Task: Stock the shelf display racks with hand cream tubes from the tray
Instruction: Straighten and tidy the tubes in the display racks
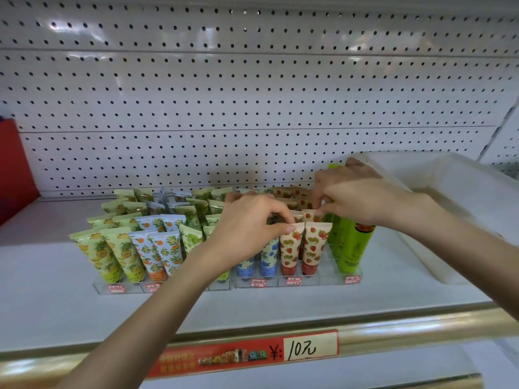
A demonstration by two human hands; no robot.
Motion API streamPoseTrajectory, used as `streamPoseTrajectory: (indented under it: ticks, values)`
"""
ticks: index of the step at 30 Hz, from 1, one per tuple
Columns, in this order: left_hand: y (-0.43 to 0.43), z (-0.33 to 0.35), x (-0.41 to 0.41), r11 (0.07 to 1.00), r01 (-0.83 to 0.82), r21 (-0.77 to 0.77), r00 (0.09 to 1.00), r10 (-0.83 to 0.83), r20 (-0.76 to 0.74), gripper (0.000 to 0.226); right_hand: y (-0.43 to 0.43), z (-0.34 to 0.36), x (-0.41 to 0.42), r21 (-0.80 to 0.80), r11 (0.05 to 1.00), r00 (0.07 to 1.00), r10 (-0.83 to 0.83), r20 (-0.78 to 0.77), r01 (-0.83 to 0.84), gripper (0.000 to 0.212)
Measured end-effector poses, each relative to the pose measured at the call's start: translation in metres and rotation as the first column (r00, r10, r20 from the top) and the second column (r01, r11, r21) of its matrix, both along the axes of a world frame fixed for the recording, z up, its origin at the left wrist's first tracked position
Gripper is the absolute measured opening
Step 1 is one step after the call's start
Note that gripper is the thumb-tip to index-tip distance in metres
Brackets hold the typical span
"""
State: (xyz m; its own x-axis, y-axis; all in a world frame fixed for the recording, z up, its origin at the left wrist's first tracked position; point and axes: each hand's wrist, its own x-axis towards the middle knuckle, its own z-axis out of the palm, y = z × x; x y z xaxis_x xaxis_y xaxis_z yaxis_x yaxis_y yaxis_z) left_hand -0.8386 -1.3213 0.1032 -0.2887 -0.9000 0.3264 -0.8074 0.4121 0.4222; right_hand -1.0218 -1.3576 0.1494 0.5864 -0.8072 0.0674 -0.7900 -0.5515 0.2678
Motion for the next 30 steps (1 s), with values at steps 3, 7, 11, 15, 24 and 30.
streamPoseTrajectory:
  ticks: [3, 7, 11, 15, 24, 30]
  values:
    - [-0.001, 0.000, 0.001, 1.000, 0.020, 0.010, 1.000, -0.020, -0.019, 0.008, -0.003, -0.001, 0.001, 0.010, 1.000, 1.000, -0.006, 0.000, 0.006, 0.015]
    - [-0.003, -0.002, 0.001, 0.999, 0.037, 0.022, 0.999, -0.037, -0.031, 0.008, -0.004, -0.003, 0.000, 0.005, 1.000, 1.000, -0.007, 0.005, 0.007, 0.015]
    - [-0.005, -0.003, 0.000, 0.998, 0.059, 0.018, 0.998, -0.059, -0.032, 0.014, -0.004, -0.004, 0.000, 0.009, 1.000, 1.000, -0.008, 0.025, 0.008, 0.016]
    - [-0.009, -0.001, 0.003, 0.994, 0.106, 0.019, 0.989, -0.103, -0.109, 0.029, -0.003, -0.004, 0.000, 0.008, 1.000, 0.999, -0.004, 0.038, 0.004, 0.015]
    - [-0.025, 0.005, 0.004, 0.994, -0.014, -0.105, 0.994, 0.025, 0.107, 0.022, 0.003, -0.005, 0.000, 0.012, 1.000, 0.996, -0.010, 0.091, 0.009, 0.009]
    - [-0.027, 0.001, 0.000, 0.994, -0.021, -0.109, 0.994, 0.033, 0.108, 0.017, 0.006, -0.005, -0.003, 0.007, 1.000, 0.994, -0.008, 0.107, 0.008, 0.009]
